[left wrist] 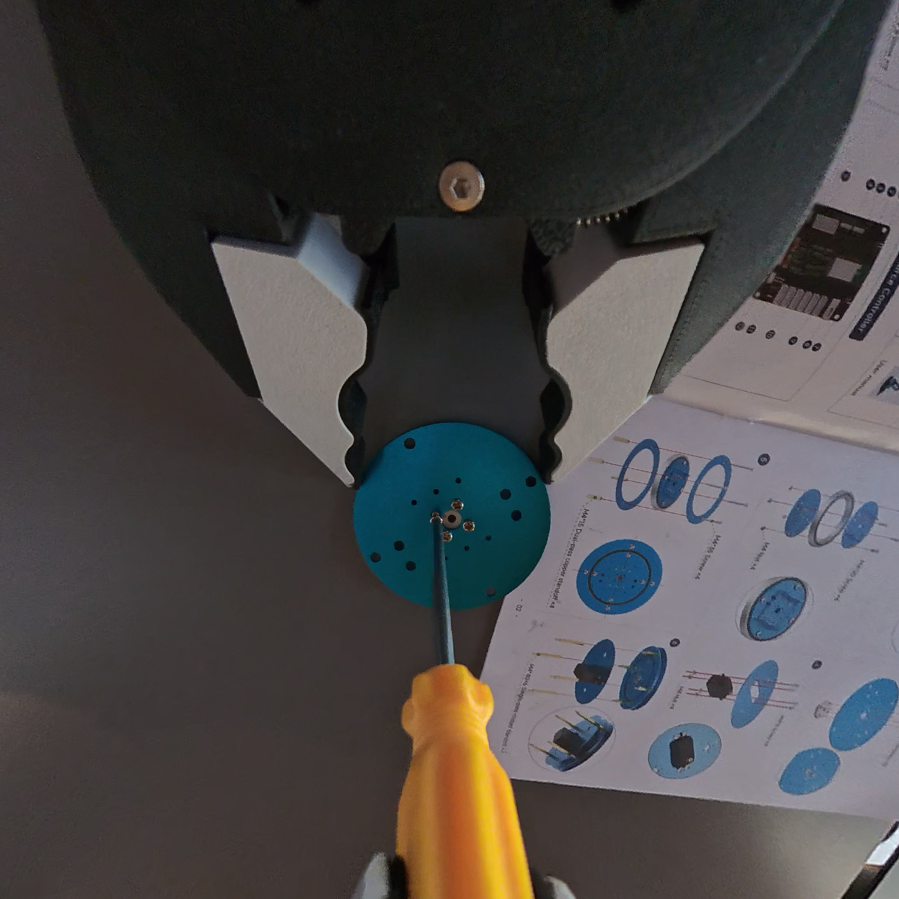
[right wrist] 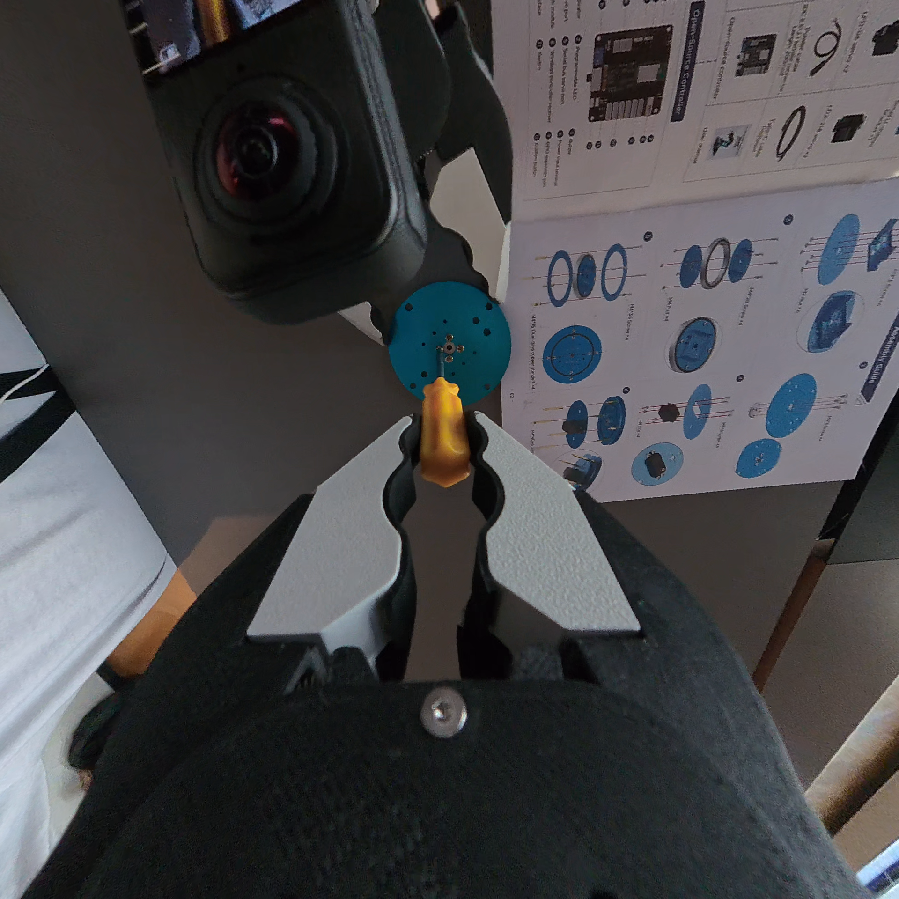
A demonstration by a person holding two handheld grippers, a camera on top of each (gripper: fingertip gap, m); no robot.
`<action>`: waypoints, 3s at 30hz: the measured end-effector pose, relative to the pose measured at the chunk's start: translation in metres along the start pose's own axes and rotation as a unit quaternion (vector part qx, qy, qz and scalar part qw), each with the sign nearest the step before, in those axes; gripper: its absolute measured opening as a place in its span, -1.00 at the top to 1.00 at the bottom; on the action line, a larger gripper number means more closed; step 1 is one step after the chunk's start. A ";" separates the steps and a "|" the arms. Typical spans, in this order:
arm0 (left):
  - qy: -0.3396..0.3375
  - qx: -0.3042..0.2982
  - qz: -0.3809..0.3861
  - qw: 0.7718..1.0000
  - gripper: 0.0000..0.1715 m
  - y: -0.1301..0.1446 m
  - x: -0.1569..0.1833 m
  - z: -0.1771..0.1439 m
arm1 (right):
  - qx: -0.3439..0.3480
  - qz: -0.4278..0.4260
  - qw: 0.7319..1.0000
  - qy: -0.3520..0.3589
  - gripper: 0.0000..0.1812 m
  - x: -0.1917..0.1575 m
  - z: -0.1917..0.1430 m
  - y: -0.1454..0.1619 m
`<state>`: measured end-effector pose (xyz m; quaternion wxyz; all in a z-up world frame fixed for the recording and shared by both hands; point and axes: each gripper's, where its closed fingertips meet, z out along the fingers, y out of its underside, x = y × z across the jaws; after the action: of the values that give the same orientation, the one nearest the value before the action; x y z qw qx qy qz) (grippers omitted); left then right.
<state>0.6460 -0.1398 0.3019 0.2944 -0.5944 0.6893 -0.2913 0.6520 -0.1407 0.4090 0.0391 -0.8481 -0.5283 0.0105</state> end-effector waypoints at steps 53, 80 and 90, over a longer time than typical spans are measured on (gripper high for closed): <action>0.146 0.131 -0.539 0.819 0.93 -0.021 -0.016 -0.003 | 0.126 0.037 0.991 0.006 0.81 0.012 -0.006 0.040; -0.034 0.074 -0.248 0.965 0.74 -0.028 -0.018 -0.021 | 0.178 0.030 0.984 0.012 0.81 0.001 -0.021 0.061; -0.015 0.113 -0.294 0.949 0.74 -0.026 -0.016 -0.029 | 0.519 0.114 0.841 0.101 0.82 -0.010 0.004 0.165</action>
<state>0.6429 -0.1256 0.3410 0.2712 -0.7381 0.4421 -0.4315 0.7949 -0.2216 0.3924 0.5251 -0.7541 -0.3387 0.2022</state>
